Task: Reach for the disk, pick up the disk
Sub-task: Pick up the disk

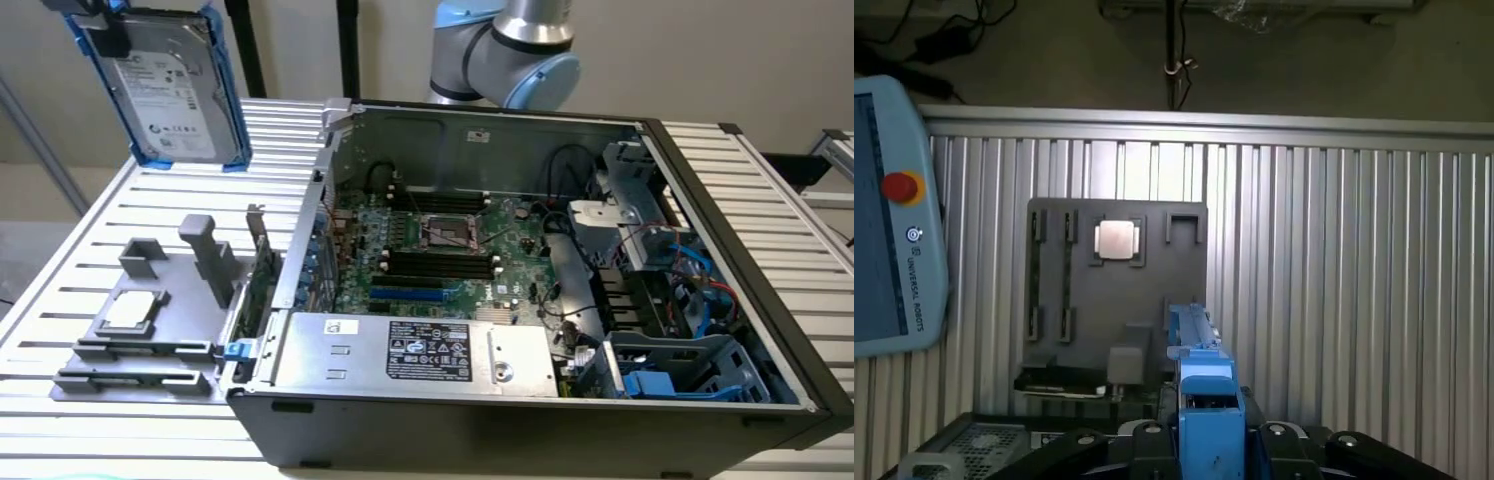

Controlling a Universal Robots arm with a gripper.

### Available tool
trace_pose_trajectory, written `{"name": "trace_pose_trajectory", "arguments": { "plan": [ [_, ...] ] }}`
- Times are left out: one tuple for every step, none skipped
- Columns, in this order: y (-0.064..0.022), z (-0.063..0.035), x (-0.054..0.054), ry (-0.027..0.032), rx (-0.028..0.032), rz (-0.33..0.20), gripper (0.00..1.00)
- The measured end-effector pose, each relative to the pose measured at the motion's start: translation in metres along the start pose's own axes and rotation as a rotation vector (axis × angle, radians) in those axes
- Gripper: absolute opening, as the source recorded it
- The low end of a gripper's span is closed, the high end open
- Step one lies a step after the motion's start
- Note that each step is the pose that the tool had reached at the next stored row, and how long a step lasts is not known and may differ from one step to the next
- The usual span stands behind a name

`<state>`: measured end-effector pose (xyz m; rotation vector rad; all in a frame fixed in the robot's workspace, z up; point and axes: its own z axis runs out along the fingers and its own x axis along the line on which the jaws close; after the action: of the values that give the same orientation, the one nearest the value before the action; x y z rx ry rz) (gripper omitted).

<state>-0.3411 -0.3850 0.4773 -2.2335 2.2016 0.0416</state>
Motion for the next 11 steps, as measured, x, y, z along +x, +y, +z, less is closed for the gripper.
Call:
{"name": "trace_pose_trajectory", "arguments": {
  "plan": [
    [-0.0044,-0.0035,0.001,-0.0015,-0.0002,0.000,0.33],
    [-0.0089,-0.0068,0.001,-0.0033,-0.0001,0.000,0.33],
    [-0.0134,-0.0097,0.002,-0.0051,-0.0002,0.000,0.33],
    [-0.0179,-0.0122,0.002,-0.0074,-0.0001,0.000,0.33],
    [-0.0224,-0.0139,0.002,-0.0103,0.0000,0.000,0.33],
    [-0.0268,-0.0155,0.003,-0.0139,-0.0001,0.000,0.33],
    [-0.0313,-0.0169,0.003,-0.0175,-0.0002,0.000,0.33],
    [-0.0360,-0.0181,0.003,-0.0212,-0.0001,0.000,0.33],
    [-0.0404,-0.0192,0.004,-0.0247,0.0000,0.000,0.33],
    [-0.0451,-0.0205,0.004,-0.0283,-0.0002,0.000,0.33],
    [-0.0496,-0.0216,0.005,-0.0317,0.0000,0.000,0.33]
  ]
}}
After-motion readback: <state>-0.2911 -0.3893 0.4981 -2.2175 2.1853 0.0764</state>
